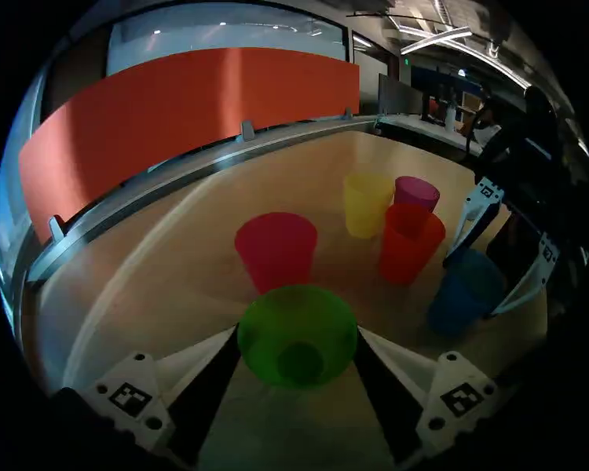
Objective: Pour water
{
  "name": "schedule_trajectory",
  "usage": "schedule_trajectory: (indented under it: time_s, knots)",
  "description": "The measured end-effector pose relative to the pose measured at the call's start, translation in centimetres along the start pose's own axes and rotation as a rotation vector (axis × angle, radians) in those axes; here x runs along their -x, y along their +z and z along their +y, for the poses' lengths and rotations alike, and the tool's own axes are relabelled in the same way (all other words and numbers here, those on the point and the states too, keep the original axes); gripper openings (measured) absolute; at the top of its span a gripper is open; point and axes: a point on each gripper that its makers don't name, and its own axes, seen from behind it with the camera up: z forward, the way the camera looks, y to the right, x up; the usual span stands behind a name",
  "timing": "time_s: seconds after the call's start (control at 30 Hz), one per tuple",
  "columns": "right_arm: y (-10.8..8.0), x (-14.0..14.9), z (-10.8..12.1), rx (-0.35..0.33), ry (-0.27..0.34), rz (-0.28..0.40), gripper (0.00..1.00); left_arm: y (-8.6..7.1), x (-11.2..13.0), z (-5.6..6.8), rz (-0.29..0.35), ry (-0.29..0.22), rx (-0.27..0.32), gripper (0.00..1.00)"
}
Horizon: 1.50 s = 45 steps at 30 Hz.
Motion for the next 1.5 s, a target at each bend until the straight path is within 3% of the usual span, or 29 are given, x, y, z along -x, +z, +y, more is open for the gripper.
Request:
schedule_trajectory:
  time_s: [0.57, 0.7, 0.93, 1.2, 1.5]
  knots:
    - [1.1, -0.8, -0.4, -0.003, 0.009, 0.019, 1.0, -0.2, 0.2, -0.1, 0.0, 0.021, -0.015, 0.88]
    - [1.4, -1.0, -0.6, -0.004, 0.009, 0.028, 0.92, -0.3, 0.3, -0.1, 0.002, 0.022, -0.018, 0.88]
    - [1.2, -1.0, -1.1, -0.011, 0.012, 0.031, 0.9, -0.7, 0.0, -0.1, 0.012, 0.02, -0.026, 0.88]
    - [-0.1, -1.9, -1.3, -0.003, 0.03, 0.061, 0.9, -2.3, -1.3, 0.3, 0.045, 0.023, -0.038, 0.88]
    - [-3.2, -4.3, -1.1, 0.023, 0.028, 0.12, 0.9, -5.3, -3.3, 1.1, 0.104, 0.03, -0.058, 0.88]
